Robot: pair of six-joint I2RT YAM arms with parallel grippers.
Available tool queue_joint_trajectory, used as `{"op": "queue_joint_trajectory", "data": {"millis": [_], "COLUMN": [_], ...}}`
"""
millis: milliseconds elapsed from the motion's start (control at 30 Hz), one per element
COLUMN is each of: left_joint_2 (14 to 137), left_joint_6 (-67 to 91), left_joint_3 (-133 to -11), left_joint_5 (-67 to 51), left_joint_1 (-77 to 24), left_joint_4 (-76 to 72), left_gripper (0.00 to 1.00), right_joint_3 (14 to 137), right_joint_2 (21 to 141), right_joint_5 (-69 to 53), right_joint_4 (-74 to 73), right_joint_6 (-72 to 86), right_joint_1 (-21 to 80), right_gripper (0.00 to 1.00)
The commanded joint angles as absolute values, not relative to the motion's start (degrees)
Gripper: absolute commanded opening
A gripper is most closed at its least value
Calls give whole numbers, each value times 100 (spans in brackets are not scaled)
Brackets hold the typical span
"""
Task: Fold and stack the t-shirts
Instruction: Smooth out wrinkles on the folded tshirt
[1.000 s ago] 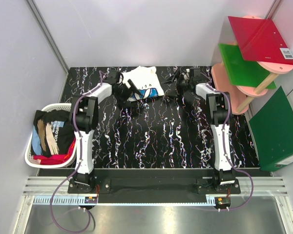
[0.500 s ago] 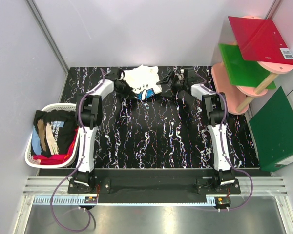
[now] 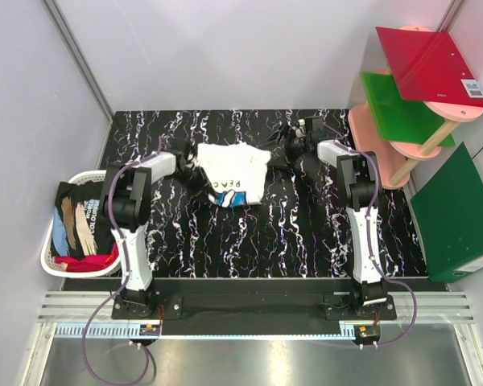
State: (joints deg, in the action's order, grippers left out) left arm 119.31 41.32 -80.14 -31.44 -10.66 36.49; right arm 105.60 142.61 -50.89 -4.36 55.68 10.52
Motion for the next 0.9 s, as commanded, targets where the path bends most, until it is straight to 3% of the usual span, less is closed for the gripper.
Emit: {"op": "queue_joint_trajectory", "data": {"millis": [0,33,67,233,500,867], "left_joint_2": [11121,11014,10891,10214,9826,10854], "left_joint_6": [3437,3315,3226,2726,2768,2927], "left_joint_3": [-7270,-7155,-7137,-7356,-8093,-9096], "left_joint_5": [-3006,-2945,-2840,-2699,-2215,-2469], "left_joint_1": [-1108,-1107,-1107,-1107,-1037,-607], "left_joint_4": [4412,4464,4630,5246,5449,5449], "left_gripper": [80,94,99,99,99,99], "right_joint_3": [10556,10590,10573,10152,9308,10396], "right_joint_2": [13597,13423,13308,12412,10953,11548], "right_joint_5": [-4950,-4809,-4677,-4105,-3279,-1733], "right_joint_4": [-1106,-1569,-1747,-2661,-2830,-3480], "right_joint_6": [4774,4381,4194,3280,2585,1284], "right_joint_1": [1046,1046,1046,1037,1212,2390], "right_gripper": [100,100,100,100,100,100]}}
